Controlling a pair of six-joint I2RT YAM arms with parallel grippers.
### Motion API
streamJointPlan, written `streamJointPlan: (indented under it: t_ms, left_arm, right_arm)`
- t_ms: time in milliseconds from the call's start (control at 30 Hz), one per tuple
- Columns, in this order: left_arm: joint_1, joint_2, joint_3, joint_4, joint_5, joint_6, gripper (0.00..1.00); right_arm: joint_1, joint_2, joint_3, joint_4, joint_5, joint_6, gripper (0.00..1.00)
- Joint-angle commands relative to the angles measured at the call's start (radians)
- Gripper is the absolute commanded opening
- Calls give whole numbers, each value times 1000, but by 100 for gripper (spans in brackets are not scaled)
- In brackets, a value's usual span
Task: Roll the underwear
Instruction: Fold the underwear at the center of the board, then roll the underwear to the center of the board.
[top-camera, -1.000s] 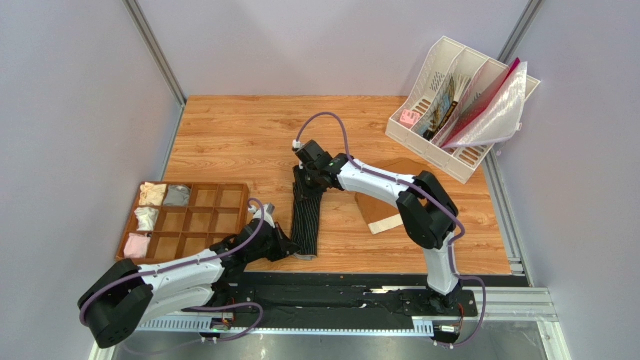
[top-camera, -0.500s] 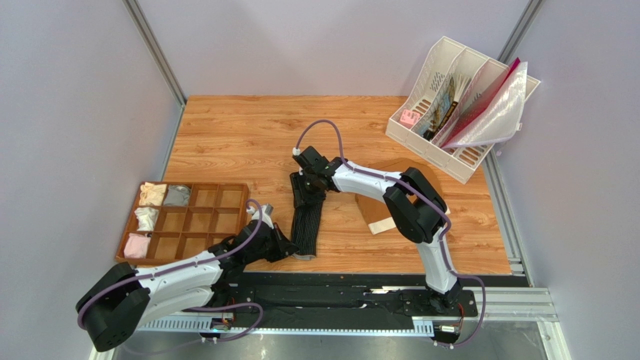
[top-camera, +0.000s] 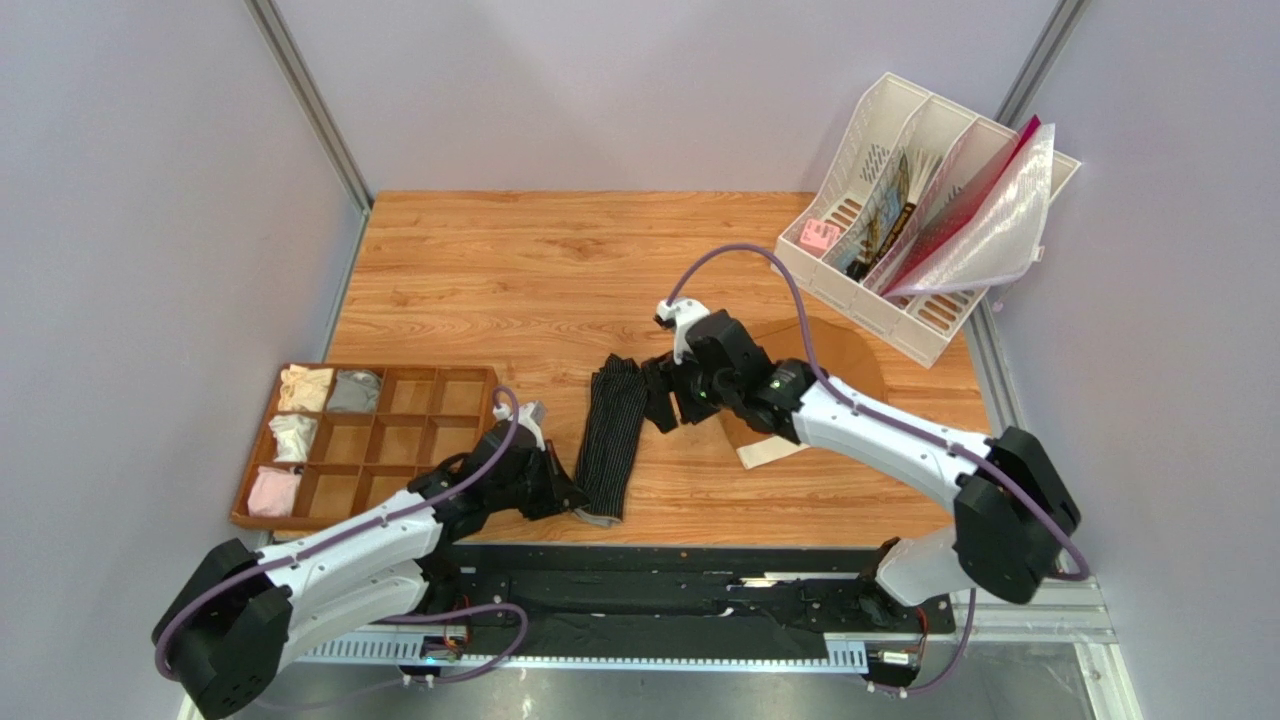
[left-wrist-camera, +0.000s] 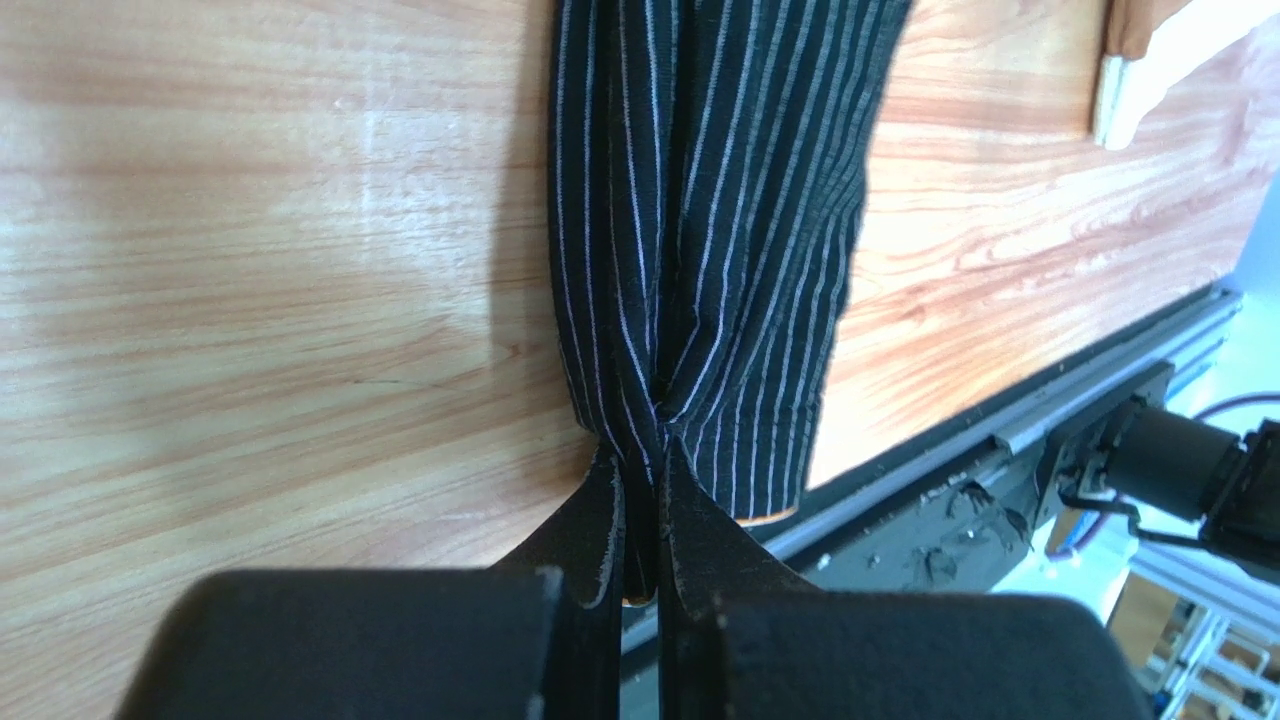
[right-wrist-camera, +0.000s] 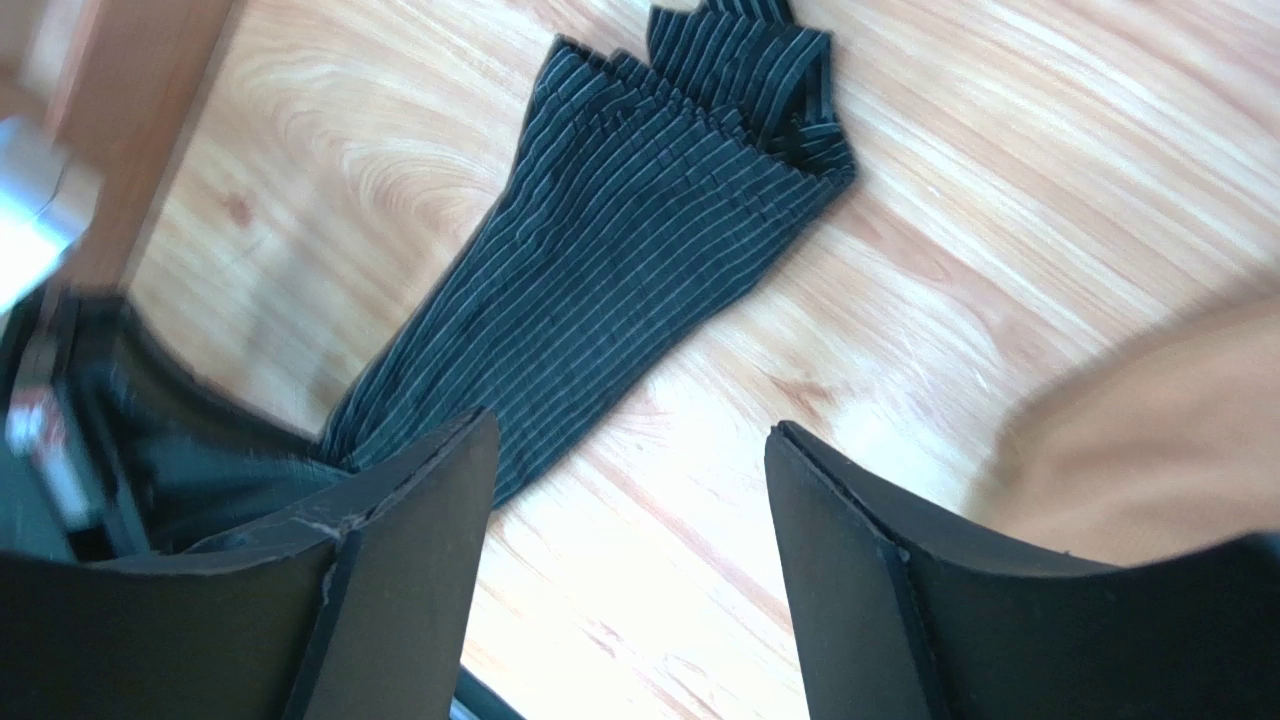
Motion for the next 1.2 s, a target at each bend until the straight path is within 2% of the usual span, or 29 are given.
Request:
streamJointPlan:
  t_ms: [0,133,400,633,833,1167]
  left_arm:
    - [46,22,88,-84,112,104,0]
    - [80,62,148,-128,209,163,0]
    - [101,100,195,-208,287,193,0]
    - [126,115,168,-212,292,165,0]
    - [147,138,154,-211,307,142,0]
    - [149,117,131,-180,323,70,0]
  right_arm:
    - [80,-130,-165,196,27,-48,70]
    - [227,-168,-246,283,129,-117,69]
    - [478,-169,-324,436,315,-194,70]
    - [582,-65,-300,525,338,-246,71]
    - [661,52,-255,529,363,-246,71]
    - [738,184,-162,484,533,-236,70]
